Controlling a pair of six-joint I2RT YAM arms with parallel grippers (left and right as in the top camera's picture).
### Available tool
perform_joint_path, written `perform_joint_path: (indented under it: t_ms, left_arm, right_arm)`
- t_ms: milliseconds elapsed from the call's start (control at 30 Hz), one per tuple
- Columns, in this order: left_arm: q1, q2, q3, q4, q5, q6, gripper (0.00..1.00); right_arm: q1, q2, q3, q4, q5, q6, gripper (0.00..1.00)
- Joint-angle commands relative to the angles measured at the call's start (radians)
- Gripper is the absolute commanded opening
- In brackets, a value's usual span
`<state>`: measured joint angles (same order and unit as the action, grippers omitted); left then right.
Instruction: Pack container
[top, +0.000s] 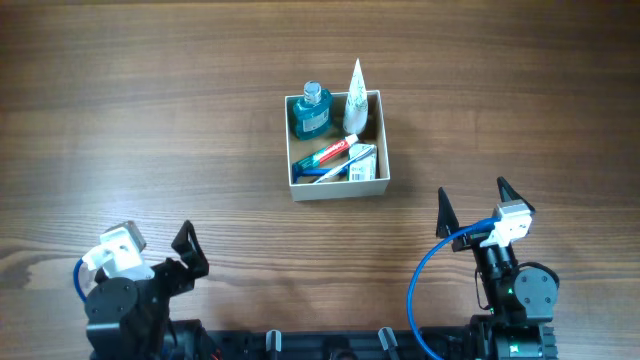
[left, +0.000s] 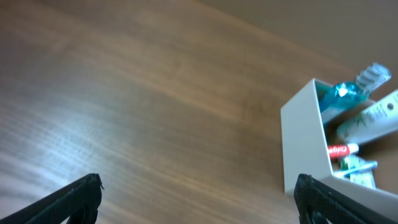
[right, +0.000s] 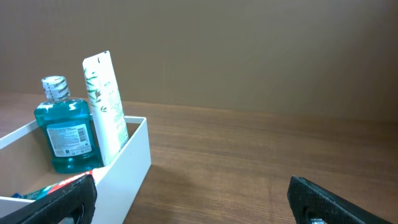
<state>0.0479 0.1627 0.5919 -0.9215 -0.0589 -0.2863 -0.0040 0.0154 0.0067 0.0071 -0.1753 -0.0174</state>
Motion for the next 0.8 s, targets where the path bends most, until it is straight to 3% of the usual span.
perform_joint_path:
  t_ms: [0, 433, 700, 767]
  left_arm:
    - [-0.004, -0.059, -0.122, 0.138, -0.006, 0.048, 1.00]
    - [-0.033, -0.160, -0.479, 0.755, 0.016, 0.127, 1.00]
    - [-0.033, -0.160, -0.587, 0.928, 0.017, 0.178, 1.00]
    - [-0.033, -0.160, -0.586, 0.901, 0.016, 0.179, 1.00]
  right_arm:
    - [0.006, -0.012, -0.002, 0.004, 0.018, -0.002, 1.00]
    - [0.006, -0.012, -0.002, 0.004, 0.018, -0.002, 0.99]
    - [0.006, -0.012, -0.002, 0.004, 0.018, -0.002, 1.00]
    - [0.006, -0.012, -0.002, 0.004, 0.018, -0.002, 1.00]
